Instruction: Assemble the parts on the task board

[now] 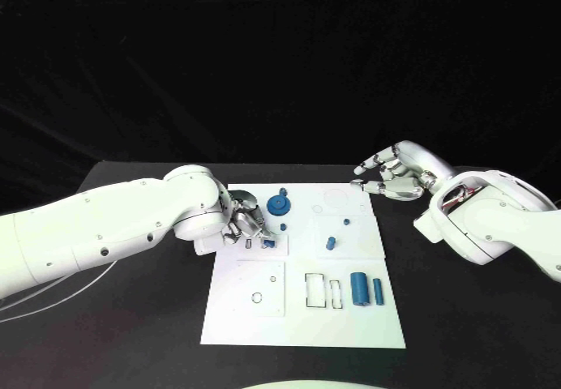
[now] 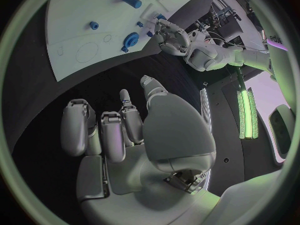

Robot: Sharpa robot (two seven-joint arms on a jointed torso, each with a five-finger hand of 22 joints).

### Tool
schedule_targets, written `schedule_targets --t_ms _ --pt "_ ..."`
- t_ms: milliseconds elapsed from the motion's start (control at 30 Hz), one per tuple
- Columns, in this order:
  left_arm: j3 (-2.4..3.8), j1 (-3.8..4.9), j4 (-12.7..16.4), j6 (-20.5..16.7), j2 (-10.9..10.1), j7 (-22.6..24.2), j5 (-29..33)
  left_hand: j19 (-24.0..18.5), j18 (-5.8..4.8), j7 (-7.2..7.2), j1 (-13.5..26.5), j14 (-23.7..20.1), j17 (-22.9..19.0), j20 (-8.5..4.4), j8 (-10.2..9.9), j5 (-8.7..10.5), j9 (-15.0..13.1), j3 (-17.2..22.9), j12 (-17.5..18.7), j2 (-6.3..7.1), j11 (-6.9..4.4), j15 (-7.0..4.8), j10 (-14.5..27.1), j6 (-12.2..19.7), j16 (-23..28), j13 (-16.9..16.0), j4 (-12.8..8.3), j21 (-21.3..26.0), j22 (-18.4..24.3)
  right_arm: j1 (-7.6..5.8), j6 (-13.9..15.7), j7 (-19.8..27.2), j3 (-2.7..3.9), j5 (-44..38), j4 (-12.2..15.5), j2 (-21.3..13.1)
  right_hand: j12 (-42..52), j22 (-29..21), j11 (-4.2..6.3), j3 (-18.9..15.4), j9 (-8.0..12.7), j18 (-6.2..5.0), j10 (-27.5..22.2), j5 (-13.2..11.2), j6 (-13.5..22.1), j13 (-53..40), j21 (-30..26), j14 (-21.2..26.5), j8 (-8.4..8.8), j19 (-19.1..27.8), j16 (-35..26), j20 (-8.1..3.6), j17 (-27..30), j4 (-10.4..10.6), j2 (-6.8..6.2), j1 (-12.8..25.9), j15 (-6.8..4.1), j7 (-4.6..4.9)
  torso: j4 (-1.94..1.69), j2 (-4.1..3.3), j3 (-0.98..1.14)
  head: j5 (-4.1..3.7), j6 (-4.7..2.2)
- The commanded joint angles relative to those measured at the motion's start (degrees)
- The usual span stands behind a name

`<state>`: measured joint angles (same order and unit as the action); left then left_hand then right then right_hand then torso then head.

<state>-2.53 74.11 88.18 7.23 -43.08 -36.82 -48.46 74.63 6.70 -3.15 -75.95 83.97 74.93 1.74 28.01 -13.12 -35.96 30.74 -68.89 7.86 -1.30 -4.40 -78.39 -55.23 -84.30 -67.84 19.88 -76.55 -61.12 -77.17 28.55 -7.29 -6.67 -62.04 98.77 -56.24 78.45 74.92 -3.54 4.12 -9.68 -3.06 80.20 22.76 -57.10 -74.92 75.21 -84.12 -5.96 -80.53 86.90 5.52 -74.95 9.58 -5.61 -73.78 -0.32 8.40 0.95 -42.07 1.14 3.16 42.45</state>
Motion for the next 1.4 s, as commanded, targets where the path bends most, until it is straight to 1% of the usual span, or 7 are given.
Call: schedule_targets --t_ms 33,267,367,567,767,1067,1400 --pt "0.06 0.00 0.84 -1.63 -0.74 -0.34 2.77 -0.22 -0.94 0.10 0.57 3.84 7.13 -0.01 0.24 0.13 -4.92 9.98 0.23 -0.03 0.06 -0.14 -0.34 0.32 0.15 0.08 -9.59 -0.34 -0.11 0.00 -0.69 -0.16 0.02 -0.40 -0.14 0.01 -0.32 2.71 0.13 -0.22 -0.09 -0.89 -0.42 0.28 -0.28 -3.64 -0.40 -4.17 -0.34 0.21 -0.33 -0.01 -8.25 0.06 0.38 -0.20 -0.38 -0.26 -0.08 0.02 0.03 0.10 -0.06" --pt "0.08 -0.04 2.48 -3.14 -2.18 0.04 -1.67 -0.06 -0.99 0.17 0.95 3.85 7.17 -0.05 0.52 0.15 -5.51 10.78 0.12 0.32 -0.02 -0.20 -0.48 0.34 0.14 -0.04 -10.27 -0.52 -0.44 0.01 -0.72 -0.11 0.02 -0.29 -0.30 0.00 -0.31 2.71 0.13 -0.23 -0.09 -0.89 -0.40 0.29 -0.28 -3.65 -0.39 -4.17 -0.34 0.21 -0.33 -0.01 -8.26 0.06 0.39 -0.19 -0.38 -0.26 -0.01 -0.04 -0.02 0.32 -0.06" --pt "0.07 -0.07 3.00 -3.73 -2.46 0.17 -4.56 -0.03 -1.01 0.19 1.07 3.85 7.17 -0.08 0.63 0.17 -5.77 11.12 -0.04 0.57 -0.05 -0.22 -0.61 0.34 0.14 -0.20 -10.64 -0.58 -0.54 0.02 -0.74 -0.11 0.01 -0.27 -0.34 0.00 -0.29 2.73 0.13 -0.25 -0.10 -0.89 -0.39 0.32 -0.29 -3.66 -0.38 -4.19 -0.36 0.19 -0.30 -0.02 -8.31 0.11 0.42 -0.15 -0.39 -0.26 -0.01 -0.04 0.03 0.38 -0.01" --pt "0.03 -0.19 3.43 -4.86 -2.32 -0.06 -9.89 0.06 -1.04 0.24 1.22 3.87 7.20 -0.16 0.85 0.15 -6.28 12.01 -0.23 0.95 -0.10 -0.23 -0.79 0.28 0.13 -0.39 -11.36 -0.74 -0.79 0.04 -0.80 -0.07 0.01 -0.26 -0.39 0.04 -0.29 2.73 0.13 -0.25 -0.10 -0.89 -0.39 0.32 -0.29 -3.66 -0.38 -4.19 -0.36 0.19 -0.30 -0.02 -8.31 0.11 0.42 -0.15 -0.39 -0.26 0.06 -0.09 -0.05 0.50 0.11" --pt "-0.07 -0.38 3.44 -5.21 -1.82 -0.46 -13.24 0.21 -1.10 0.28 1.51 3.88 7.22 -0.23 1.08 0.14 -6.77 12.98 -0.67 1.36 -0.14 -0.26 -1.09 0.12 0.13 -0.83 -11.97 -0.94 -1.13 0.05 -0.85 -0.05 0.00 -0.26 -0.39 0.08 -0.29 2.73 0.13 -0.25 -0.10 -0.89 -0.39 0.32 -0.29 -3.66 -0.38 -4.19 -0.36 0.19 -0.30 -0.02 -8.31 0.11 0.42 -0.15 -0.39 -0.26 0.06 -0.06 -0.02 0.65 0.19" --pt "-0.44 -0.85 3.14 -3.97 -1.07 -1.49 -14.68 0.52 -1.21 0.35 2.08 3.88 7.22 -0.27 1.36 0.18 -7.22 13.66 -1.32 1.65 -0.19 -0.29 -1.52 -0.04 0.14 -1.45 -12.18 -1.27 -1.76 0.06 -0.93 -0.04 0.00 -0.26 -0.35 0.11 -0.29 2.73 0.13 -0.25 -0.10 -0.89 -0.39 0.32 -0.29 -3.66 -0.38 -4.19 -0.36 0.19 -0.30 -0.02 -8.31 0.11 0.42 -0.15 -0.39 -0.26 0.10 -0.06 -0.02 0.72 0.26" --pt "-0.54 -1.30 2.88 -2.72 -0.72 -2.51 -14.97 0.64 -1.26 0.51 2.96 3.89 7.24 -0.30 1.78 0.25 -7.80 14.10 -1.47 1.86 -0.30 -0.36 -1.68 -0.25 0.14 -1.53 -12.13 -1.44 -2.02 0.07 -0.97 -0.08 0.00 -0.26 -0.18 0.05 -0.29 2.68 0.15 -0.27 -0.12 -0.90 -0.37 0.40 -0.33 -3.67 -0.46 -4.19 -0.42 0.21 -0.32 -0.03 -8.31 0.21 0.51 -0.07 -0.40 -0.27 0.08 -0.05 0.00 0.86 0.42"
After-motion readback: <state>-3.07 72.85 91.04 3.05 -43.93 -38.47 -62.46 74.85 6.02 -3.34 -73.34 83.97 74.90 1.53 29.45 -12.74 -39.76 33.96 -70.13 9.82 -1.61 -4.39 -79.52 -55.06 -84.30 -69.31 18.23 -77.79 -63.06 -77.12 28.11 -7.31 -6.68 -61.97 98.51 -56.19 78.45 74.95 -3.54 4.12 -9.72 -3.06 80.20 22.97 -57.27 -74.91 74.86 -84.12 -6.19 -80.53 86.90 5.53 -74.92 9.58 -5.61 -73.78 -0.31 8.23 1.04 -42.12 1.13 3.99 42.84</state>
